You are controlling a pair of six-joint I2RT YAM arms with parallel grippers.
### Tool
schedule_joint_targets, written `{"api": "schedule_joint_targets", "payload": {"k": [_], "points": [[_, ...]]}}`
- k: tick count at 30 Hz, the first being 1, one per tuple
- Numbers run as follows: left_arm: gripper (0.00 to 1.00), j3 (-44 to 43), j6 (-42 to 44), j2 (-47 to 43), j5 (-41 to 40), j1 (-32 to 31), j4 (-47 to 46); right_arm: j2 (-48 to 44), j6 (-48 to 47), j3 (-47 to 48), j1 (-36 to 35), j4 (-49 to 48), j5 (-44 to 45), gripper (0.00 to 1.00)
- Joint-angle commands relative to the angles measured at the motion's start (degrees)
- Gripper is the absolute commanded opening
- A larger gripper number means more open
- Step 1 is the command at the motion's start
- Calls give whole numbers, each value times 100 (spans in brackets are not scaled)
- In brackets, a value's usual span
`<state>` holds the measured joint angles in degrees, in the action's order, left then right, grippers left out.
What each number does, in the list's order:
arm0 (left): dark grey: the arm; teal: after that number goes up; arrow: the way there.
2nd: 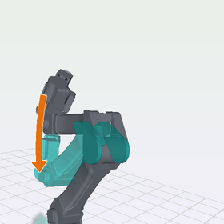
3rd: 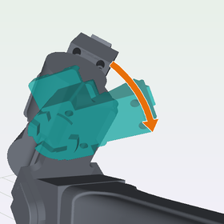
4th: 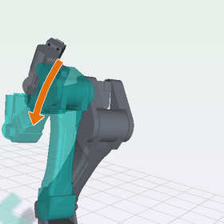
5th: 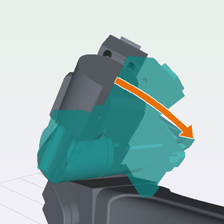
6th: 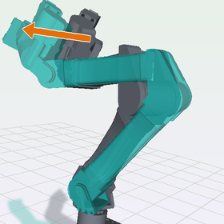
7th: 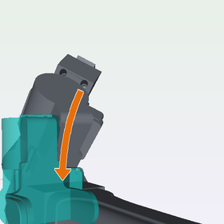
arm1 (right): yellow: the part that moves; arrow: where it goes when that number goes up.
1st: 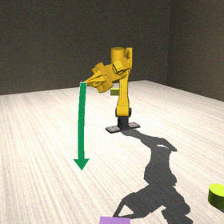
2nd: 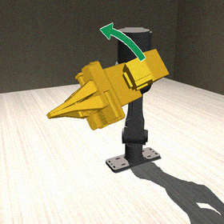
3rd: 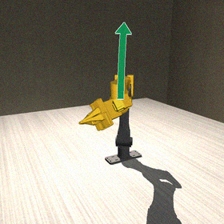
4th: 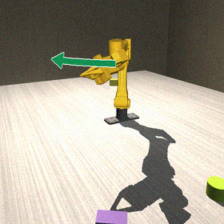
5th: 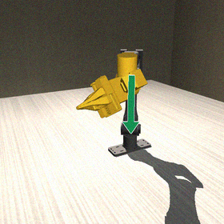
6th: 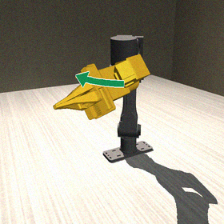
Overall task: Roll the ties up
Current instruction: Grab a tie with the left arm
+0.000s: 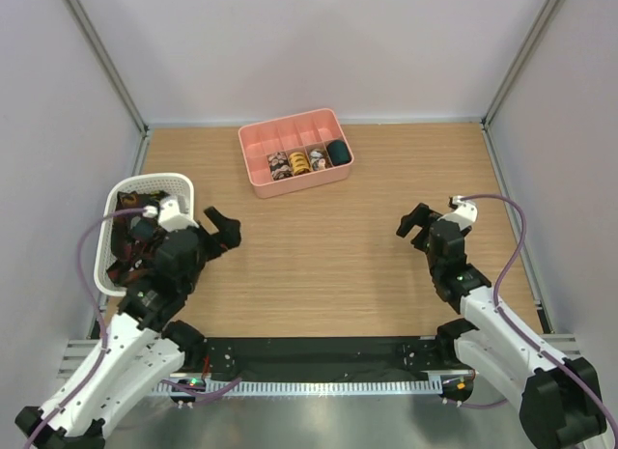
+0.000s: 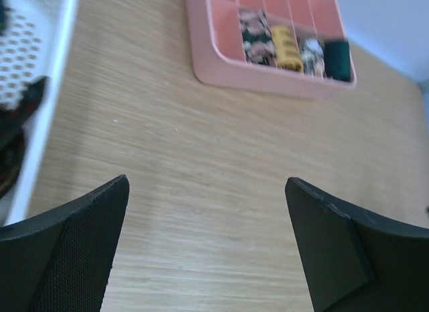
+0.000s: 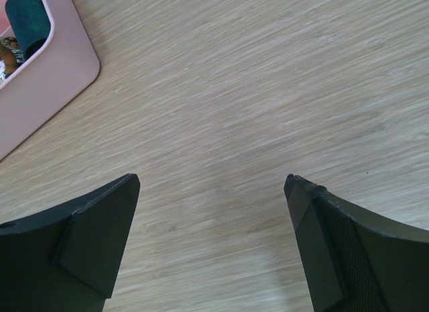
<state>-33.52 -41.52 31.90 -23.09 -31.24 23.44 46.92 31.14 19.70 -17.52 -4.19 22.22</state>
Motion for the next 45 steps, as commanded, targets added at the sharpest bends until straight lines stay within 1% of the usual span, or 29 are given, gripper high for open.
{"api": "schedule_joint_targets", "payload": {"k": [1,3,6,7,8,10,11,13,14,15,17,18,20,21,24,27,30,31,33,37,38,39,41,42,43,44,45], "points": [[100,-1416,-726,630,-1574,267,1677,-226,-81,-19,3,-30,143,100],[100,-1753,-778,878,-1794,495,1830,-271,-81,-54,3,-73,99,100],[100,-2193,-735,1344,-1700,1303,1831,-315,-37,-116,3,-135,63,100],[100,-2264,-613,1484,-1542,1905,1735,-323,-29,-133,3,-153,46,100],[100,-2412,-586,1825,-1358,2199,1734,-323,-29,-133,3,-161,28,100],[100,-2528,-559,2135,-997,2796,1769,-297,-29,-134,3,-196,-15,100],[100,-2554,-568,2301,-926,3356,1743,-288,-37,-125,12,-179,-24,100],[100,-2563,-612,2680,-566,3930,1524,-297,-37,-107,3,-153,-7,100],[100,-2555,-734,2794,-417,4394,1445,-297,-37,-107,3,-118,28,100],[100,-2537,-857,3030,-111,4590,1331,-323,-37,-107,3,-109,28,100],[100,-2581,-1059,3277,181,4907,1242,-350,-46,-125,3,-152,-16,100],[100,-2624,-1086,3592,243,5091,1242,-350,-46,-125,3,-170,-42,100],[100,-2931,-1078,3901,113,5251,1347,-359,-55,-116,3,-205,-121,100],[100,-3063,-1078,4190,34,5399,1513,-359,-55,-107,3,-188,-147,100],[99,-3433,-877,4613,287,5681,1550,-402,-55,-72,3,-109,-156,100],[97,-3705,-622,5132,349,5673,1383,-490,-64,-125,3,-153,-209,100],[96,-4039,-463,5782,498,5673,1462,-534,-64,-142,3,-153,-218,100],[96,-4118,-428,6140,481,5673,1514,-534,-64,-142,3,-153,-200,100],[95,-4303,-349,6424,577,5673,1515,-543,-64,-142,3,-118,-191,100],[93,-4566,-156,7083,507,5673,1523,-561,-73,-142,12,-135,-209,100],[90,-4619,-120,7293,534,5665,1523,-561,-73,-142,12,-135,-200,100],[75,-4724,-76,7374,612,5664,1540,-552,-73,-142,12,-144,-192,100],[58,-4778,-49,7479,648,5664,1497,-543,-81,-151,12,-170,-235,100],[45,-4787,-15,7532,692,5673,1444,-526,-81,-151,12,-179,-227,100],[38,-4830,21,7567,779,5665,1427,-517,-81,-151,3,-179,-235,100],[29,-4874,38,7576,797,5673,1444,-508,-81,-142,12,-179,-235,100],[1,-4901,38,7507,832,5665,1461,-499,-90,-142,12,-179,-244,100]]}}
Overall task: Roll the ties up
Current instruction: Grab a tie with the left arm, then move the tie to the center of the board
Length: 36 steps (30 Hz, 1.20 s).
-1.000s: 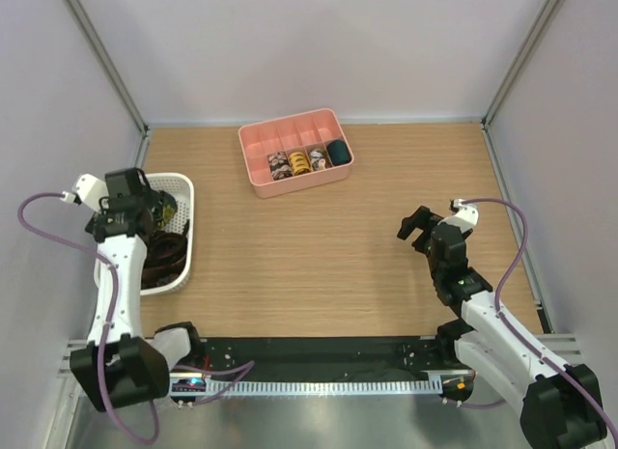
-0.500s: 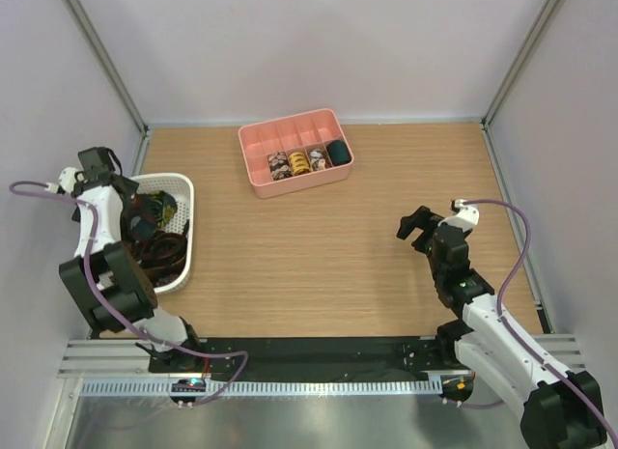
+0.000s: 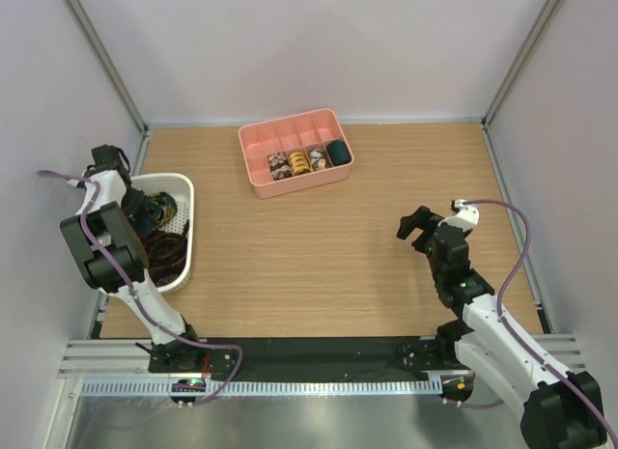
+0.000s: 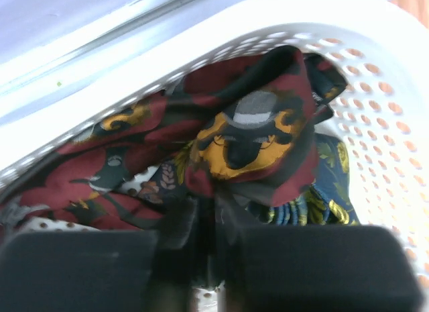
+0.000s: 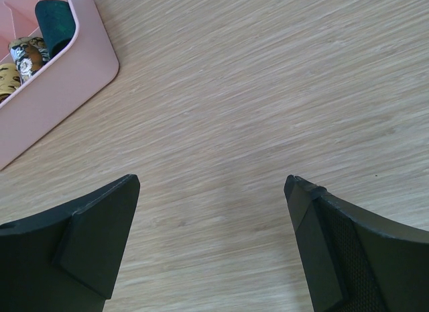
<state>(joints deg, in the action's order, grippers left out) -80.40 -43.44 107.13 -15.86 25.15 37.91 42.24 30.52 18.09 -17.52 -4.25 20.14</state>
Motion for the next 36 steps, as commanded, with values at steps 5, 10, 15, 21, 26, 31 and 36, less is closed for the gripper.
{"api": "schedule_joint_targets", "payload": {"k": [5,10,15,21,26,31,36], "points": [[0,42,-50,-798,258,-36,-266,12,-37,19,11,-225,-89,100],[0,95,-217,-1824,311,-299,-328,48,-47,19,12,-252,-133,100],[0,244,-165,-2784,748,-528,-635,56,-64,11,3,-295,-212,100],[0,43,-42,-3785,1094,-1491,-733,92,-90,11,12,-366,-318,100],[0,-494,-6,-4366,838,-2776,-592,136,-117,19,12,-410,-344,100],[0,-547,-480,-4754,1453,-3647,-1206,232,-152,28,3,-463,-388,100],[0,-1143,-693,-4518,1718,-4543,-1479,320,-222,28,12,-550,-581,100]]}}
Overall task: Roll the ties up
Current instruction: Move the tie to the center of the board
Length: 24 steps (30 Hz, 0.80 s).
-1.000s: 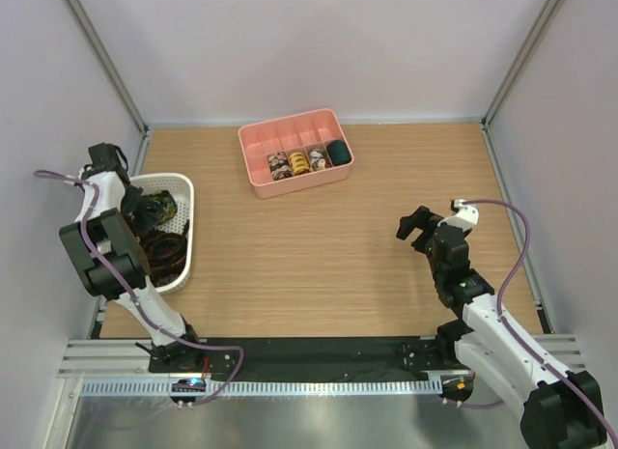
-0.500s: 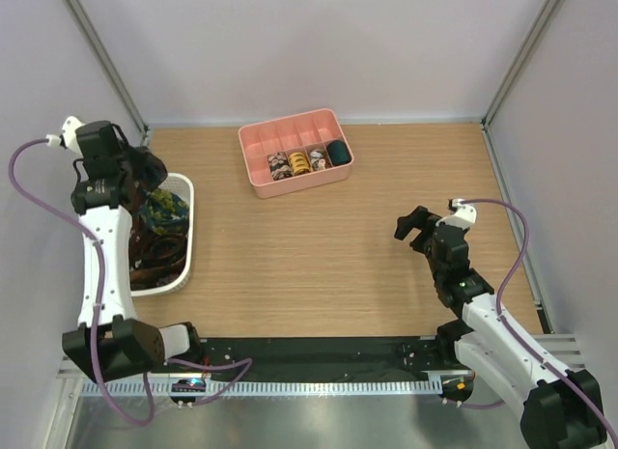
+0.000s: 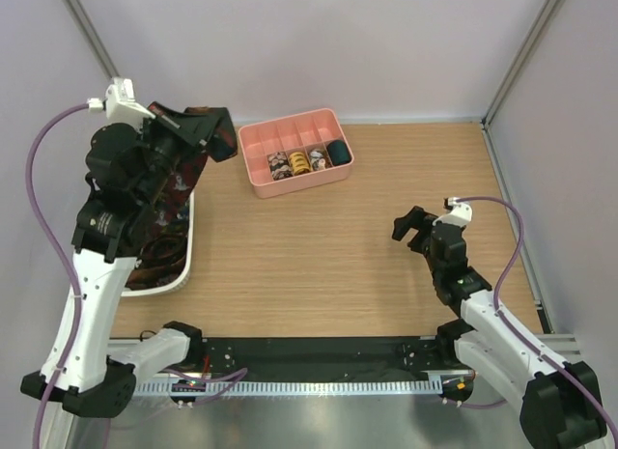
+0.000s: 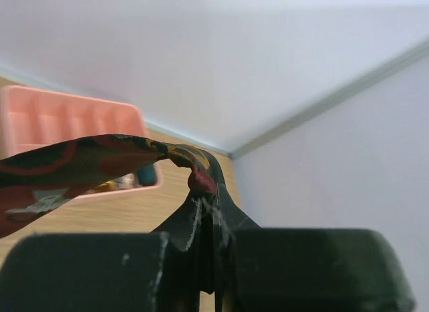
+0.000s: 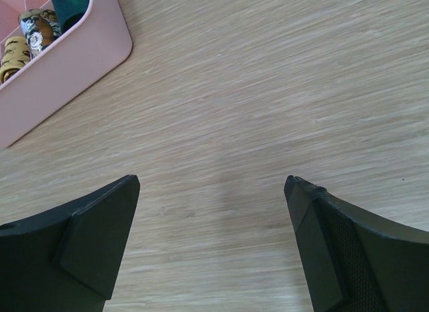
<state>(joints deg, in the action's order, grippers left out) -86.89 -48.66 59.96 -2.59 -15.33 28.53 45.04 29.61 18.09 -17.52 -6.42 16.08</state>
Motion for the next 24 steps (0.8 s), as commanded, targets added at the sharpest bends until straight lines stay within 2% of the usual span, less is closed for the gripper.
{"api": "schedule_joint_targets", "payload": {"k": [1,2,5,6,9,12,18,21,22,23,24], "points": [[0,-669,-48,278,365,-723,-542,58,-157,28,3,-369,-227,100],[0,-845,6,514,330,-1134,-524,67,-174,28,12,-378,-271,100],[0,-1881,199,1128,329,-1839,-376,93,-227,28,-6,-422,-368,100],[0,-2406,208,1314,390,-1955,-305,84,-227,28,3,-422,-360,100],[0,-3199,24,1860,592,-2342,-269,32,-245,37,3,-361,-307,100],[1,-3684,-82,2352,567,-2860,-313,-100,-236,37,3,-264,-149,100],[5,-3756,-64,3440,364,-3914,-621,-460,-166,28,3,43,369,100],[22,-3143,-56,3776,295,-4021,-691,-828,-17,2,3,376,940,100],[51,-2810,14,3829,-45,-4013,-648,-1004,27,-7,12,474,1133,100],[72,-2720,154,3865,-275,-4013,-534,-1119,54,-50,3,605,1361,100],[98,-2702,243,3926,-616,-4013,-2,-1233,72,-77,3,606,1450,100]]}}
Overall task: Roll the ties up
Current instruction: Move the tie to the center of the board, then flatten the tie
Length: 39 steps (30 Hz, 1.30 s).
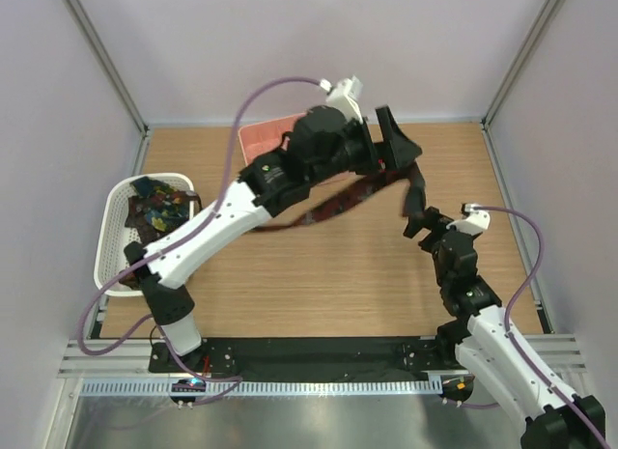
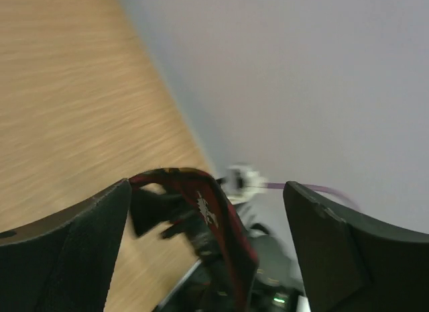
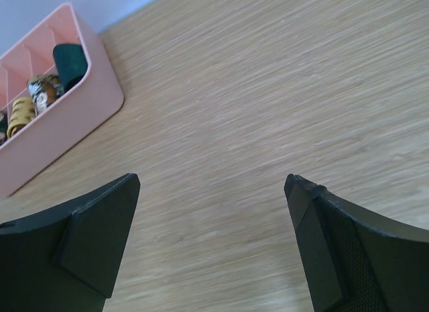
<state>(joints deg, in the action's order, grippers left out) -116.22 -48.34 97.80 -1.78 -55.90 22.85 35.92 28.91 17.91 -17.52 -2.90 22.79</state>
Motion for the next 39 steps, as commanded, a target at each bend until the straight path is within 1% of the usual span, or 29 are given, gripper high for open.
{"api": "schedule_joint_targets", "payload": {"k": [1,2,3,5,6,7,8,9,10,11,12,13,14,15,17,18,19,21,22,23,25,26,28,29,32,34,36,37,39], "points": [[100,188,350,282,-901,61,841,-418,159,-86,3,411,858,100],[100,-82,508,344,-1225,53,1148,-611,168,-130,12,465,911,100],[100,-232,805,389,-1367,62,1787,-691,133,-165,3,439,868,100],[100,-453,1009,258,-1683,62,2396,-849,-7,-314,3,325,562,100],[100,-506,1106,118,-1990,62,2869,-920,-112,-358,-6,20,38,100],[100,-446,1203,-49,-2228,70,3065,-920,-313,-402,3,-122,-332,98],[100,-341,1239,-572,-2456,79,3207,-886,-385,-490,3,-541,-719,98],[100,122,1265,-856,-2833,114,3321,-676,-473,-508,-6,-745,-1141,97],[100,370,1248,-1207,-2889,184,3340,-526,-543,-482,-6,-922,-2041,95],[100,694,1187,-1802,-2837,585,3349,-290,-570,-447,-32,-1376,-2424,95],[100,1228,1125,-2121,-2384,867,3375,165,-570,-394,-85,-1572,-2793,94],[100,1530,1099,-2368,-2092,1175,3384,474,-596,-307,-137,-1704,-3415,89],[100,1776,1090,-2788,-1768,1578,3410,738,-640,-53,-390,-1888,-3621,87],[100,1996,1116,-2940,-1416,2200,3480,1237,-693,114,-567,-1873,-3675,85],[100,2655,1255,-3231,-1308,2731,3516,1662,-1103,745,-1067,-1532,-3563,84],[100,2892,1283,-3450,-1264,3264,3498,1907,-1263,975,-1548,-1391,-3475,84],[100,3304,1300,-3556,-898,3583,3481,2336,-1360,1404,-1823,-1276,-3369,85],[100,3807,1292,-3802,-117,4381,3167,2848,-1545,1819,-2280,-1056,-3421,85],[100,4018,1239,-3856,715,5169,3051,3337,-1572,2230,-2395,-1003,-3421,85],[100,4429,1074,-3900,1071,5560,2893,3569,-1607,2452,-2501,-889,-3482,85],[100,4748,976,-4058,1495,6472,2717,4060,-1774,3170,-2844,-705,-3456,85],[100,4915,940,-4110,1610,6608,2638,4533,-1835,3444,-2975,-460,-3448,85],[100,4943,809,-4216,1357,6645,2741,5098,-2028,4242,-3308,-204,-3325,85],[100,4943,747,-4260,1051,6645,2838,5614,-2081,4499,-3398,-29,-3324,86],[100,4916,527,-4471,628,6653,3014,6354,-2205,5527,-3670,254,-3324,86],[100,4846,466,-4724,49,6653,3128,7040,-2301,6307,-3837,535,-3342,86],[100,4733,457,-4919,-504,6645,3252,7680,-2363,6811,-3934,816,-3359,86],[100,4714,439,-5015,-638,6653,3269,7858,-2389,7266,-3969,895,-3429,86],[100,4653,404,-5252,-797,6645,3375,8201,-2407,7673,-4049,1054,-3482,87]]}}
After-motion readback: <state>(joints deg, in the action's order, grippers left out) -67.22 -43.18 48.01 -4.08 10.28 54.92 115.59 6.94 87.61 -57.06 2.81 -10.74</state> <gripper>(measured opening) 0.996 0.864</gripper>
